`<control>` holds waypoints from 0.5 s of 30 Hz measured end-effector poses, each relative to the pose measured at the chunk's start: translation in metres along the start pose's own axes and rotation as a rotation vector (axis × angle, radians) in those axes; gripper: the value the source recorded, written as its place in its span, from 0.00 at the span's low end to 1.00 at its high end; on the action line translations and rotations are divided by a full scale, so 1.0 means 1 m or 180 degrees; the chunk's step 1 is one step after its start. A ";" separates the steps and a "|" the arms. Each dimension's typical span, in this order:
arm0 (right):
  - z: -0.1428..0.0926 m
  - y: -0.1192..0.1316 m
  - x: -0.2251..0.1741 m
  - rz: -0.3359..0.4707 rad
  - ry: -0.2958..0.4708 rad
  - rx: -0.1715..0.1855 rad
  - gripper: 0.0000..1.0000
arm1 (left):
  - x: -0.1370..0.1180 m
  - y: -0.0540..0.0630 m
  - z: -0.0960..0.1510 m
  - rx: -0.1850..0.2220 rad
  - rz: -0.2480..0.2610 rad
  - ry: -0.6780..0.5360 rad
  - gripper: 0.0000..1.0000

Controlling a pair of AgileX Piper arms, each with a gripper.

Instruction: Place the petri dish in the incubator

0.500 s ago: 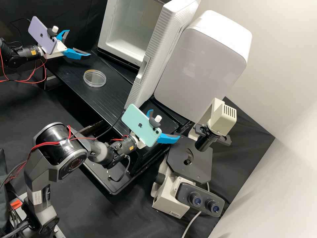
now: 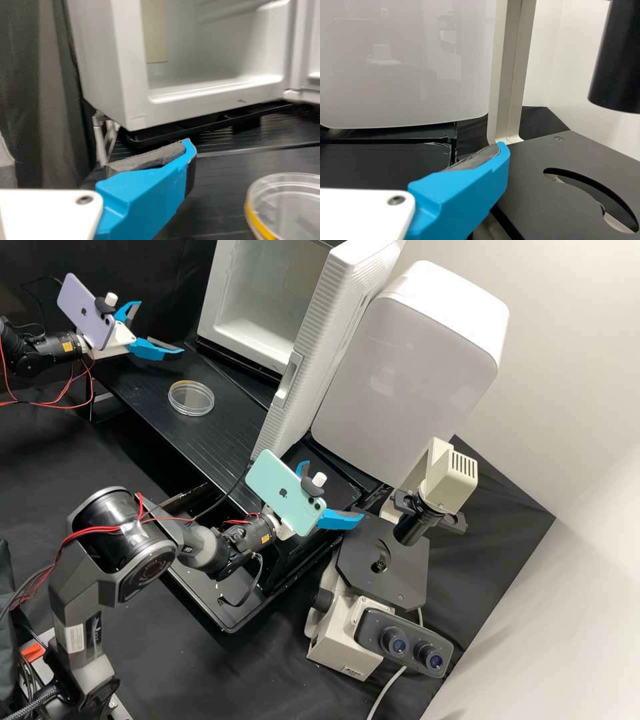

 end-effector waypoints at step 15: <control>0.000 0.000 0.000 0.0000 0.0000 0.0000 1.00 | -0.042 0.029 0.027 0.0097 0.0346 -0.0538 1.00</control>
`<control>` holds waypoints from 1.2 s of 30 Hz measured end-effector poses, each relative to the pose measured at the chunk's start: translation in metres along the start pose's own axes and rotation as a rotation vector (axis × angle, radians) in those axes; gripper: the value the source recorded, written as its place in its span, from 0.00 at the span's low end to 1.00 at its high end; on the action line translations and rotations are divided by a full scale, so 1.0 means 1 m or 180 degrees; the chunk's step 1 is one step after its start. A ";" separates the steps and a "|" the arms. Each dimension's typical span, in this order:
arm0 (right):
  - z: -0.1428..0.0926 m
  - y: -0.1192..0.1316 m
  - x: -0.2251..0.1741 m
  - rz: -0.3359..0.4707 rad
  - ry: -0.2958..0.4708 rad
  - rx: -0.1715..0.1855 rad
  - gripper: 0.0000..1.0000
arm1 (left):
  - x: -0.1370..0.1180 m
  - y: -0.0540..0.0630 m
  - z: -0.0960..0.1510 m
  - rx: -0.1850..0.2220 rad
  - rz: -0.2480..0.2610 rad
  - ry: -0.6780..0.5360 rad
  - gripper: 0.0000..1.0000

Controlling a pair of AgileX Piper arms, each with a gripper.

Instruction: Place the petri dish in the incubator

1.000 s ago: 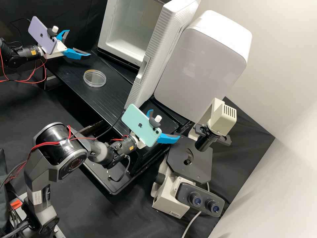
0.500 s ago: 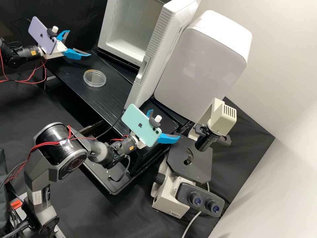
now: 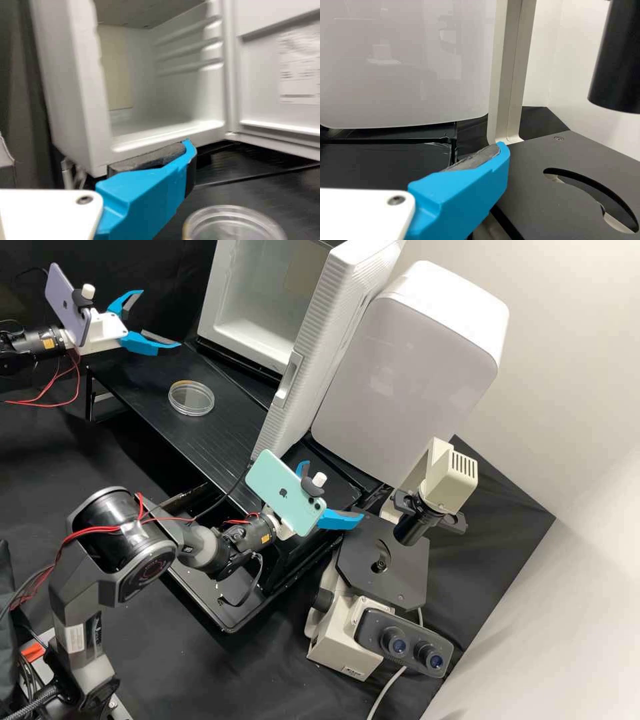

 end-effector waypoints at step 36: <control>0.000 0.000 0.000 0.0000 0.0000 0.0000 1.00 | -0.012 -0.067 0.045 -0.0467 -0.0961 -0.0473 1.00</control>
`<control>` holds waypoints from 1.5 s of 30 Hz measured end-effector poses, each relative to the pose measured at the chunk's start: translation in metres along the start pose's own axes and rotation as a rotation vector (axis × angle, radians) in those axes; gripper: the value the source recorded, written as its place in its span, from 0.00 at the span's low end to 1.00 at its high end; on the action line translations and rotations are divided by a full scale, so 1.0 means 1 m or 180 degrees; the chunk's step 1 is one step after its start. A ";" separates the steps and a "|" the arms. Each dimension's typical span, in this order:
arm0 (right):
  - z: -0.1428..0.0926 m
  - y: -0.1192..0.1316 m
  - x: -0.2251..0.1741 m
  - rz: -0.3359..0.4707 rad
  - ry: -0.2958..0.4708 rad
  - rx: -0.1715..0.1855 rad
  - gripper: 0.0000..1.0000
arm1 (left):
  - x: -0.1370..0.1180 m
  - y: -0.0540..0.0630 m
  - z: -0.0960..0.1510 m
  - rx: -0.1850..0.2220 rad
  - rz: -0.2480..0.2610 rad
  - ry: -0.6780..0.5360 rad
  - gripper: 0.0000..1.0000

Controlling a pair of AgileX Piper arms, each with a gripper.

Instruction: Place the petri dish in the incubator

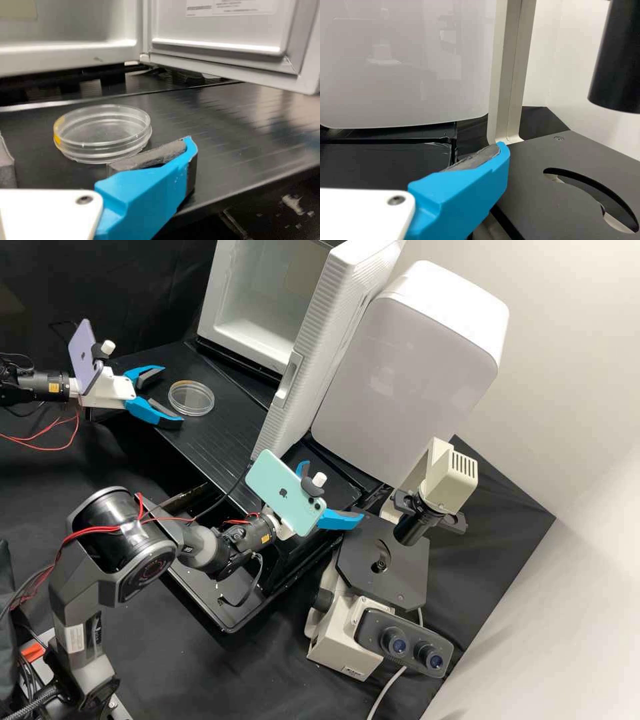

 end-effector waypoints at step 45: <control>0.000 0.000 0.000 0.0000 0.0000 0.0000 1.00 | 0.039 0.005 0.002 0.0047 -0.0065 -0.0066 1.00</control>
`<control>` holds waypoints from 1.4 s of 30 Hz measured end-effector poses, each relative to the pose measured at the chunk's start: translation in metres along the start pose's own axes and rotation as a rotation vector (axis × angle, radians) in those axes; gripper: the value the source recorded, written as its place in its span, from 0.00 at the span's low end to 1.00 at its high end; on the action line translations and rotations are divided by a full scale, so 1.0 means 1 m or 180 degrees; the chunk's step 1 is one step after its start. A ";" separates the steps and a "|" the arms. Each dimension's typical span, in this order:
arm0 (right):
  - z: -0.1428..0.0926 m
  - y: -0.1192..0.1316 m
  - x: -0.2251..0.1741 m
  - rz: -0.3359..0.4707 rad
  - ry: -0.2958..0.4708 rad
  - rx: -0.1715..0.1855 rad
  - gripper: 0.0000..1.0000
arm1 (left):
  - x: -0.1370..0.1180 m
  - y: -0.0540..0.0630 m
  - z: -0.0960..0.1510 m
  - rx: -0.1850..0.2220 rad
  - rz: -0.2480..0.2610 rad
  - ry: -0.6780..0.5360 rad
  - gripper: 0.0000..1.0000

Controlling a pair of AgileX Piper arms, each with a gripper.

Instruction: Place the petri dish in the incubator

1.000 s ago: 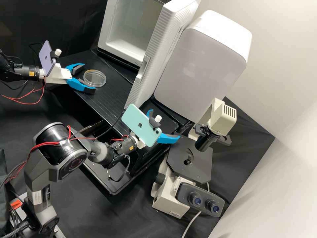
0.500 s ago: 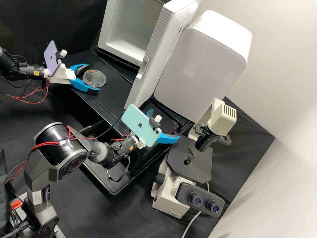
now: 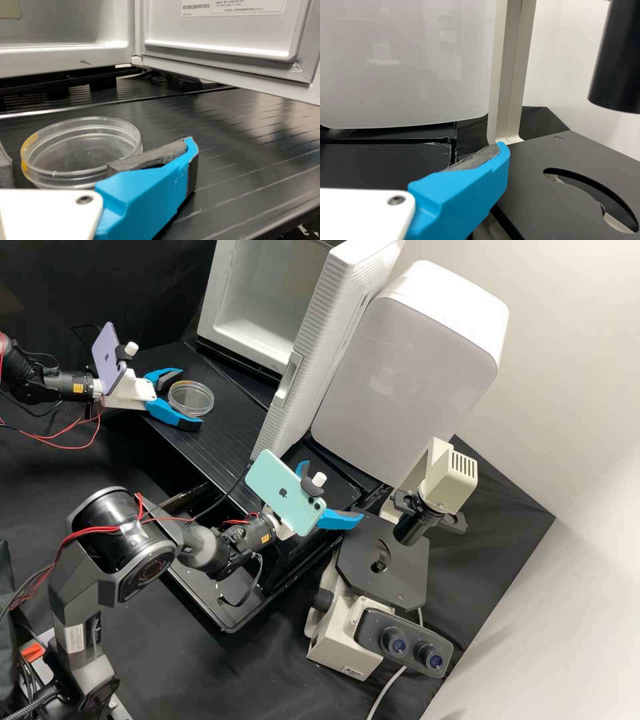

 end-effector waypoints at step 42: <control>0.000 0.000 0.000 0.0000 0.0000 0.0000 1.00 | 0.002 -0.003 0.000 -0.0068 0.0019 0.0113 0.00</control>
